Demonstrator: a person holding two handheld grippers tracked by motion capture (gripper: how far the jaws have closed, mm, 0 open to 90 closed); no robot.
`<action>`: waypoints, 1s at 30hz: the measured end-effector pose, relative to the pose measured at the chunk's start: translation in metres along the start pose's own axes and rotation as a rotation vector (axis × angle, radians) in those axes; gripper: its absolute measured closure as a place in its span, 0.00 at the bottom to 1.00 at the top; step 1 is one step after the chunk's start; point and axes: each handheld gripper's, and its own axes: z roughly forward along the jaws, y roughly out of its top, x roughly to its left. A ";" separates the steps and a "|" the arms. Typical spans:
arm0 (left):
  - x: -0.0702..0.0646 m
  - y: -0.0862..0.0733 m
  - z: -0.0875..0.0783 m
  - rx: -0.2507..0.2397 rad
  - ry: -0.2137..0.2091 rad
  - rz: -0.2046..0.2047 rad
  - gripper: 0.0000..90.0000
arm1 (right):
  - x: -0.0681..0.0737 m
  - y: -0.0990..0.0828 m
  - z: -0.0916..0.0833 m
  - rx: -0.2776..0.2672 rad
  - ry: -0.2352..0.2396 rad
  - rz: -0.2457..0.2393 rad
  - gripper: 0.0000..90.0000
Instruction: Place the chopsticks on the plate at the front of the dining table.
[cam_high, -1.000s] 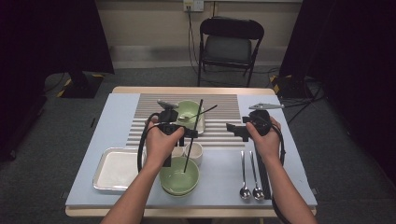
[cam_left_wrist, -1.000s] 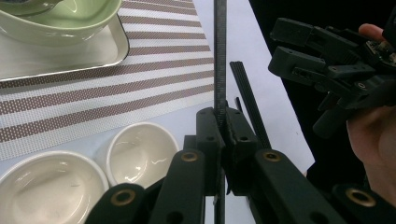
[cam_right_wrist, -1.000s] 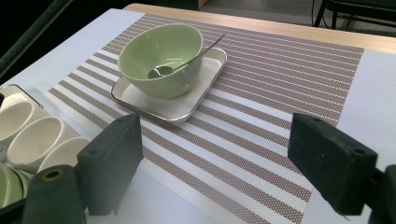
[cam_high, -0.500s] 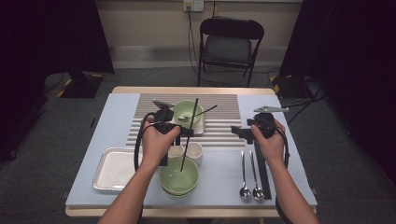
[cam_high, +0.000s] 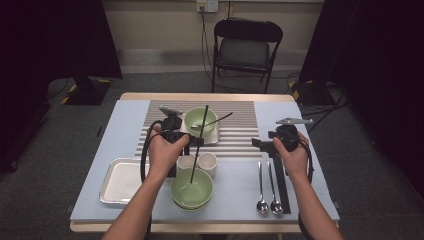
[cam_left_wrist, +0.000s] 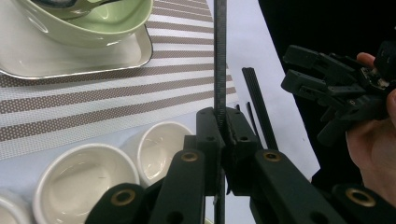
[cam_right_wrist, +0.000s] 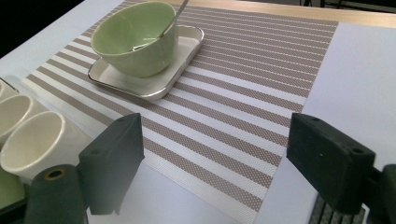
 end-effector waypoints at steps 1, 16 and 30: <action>0.001 0.000 -0.001 -0.002 0.001 -0.005 0.96 | -0.001 -0.001 0.000 0.002 -0.001 0.002 0.20; 0.011 0.001 -0.010 -0.010 0.021 -0.028 0.96 | -0.010 -0.012 -0.004 0.013 -0.027 0.019 0.20; 0.020 0.003 -0.018 -0.026 0.038 -0.039 0.96 | -0.024 -0.029 -0.005 0.023 -0.051 0.043 0.21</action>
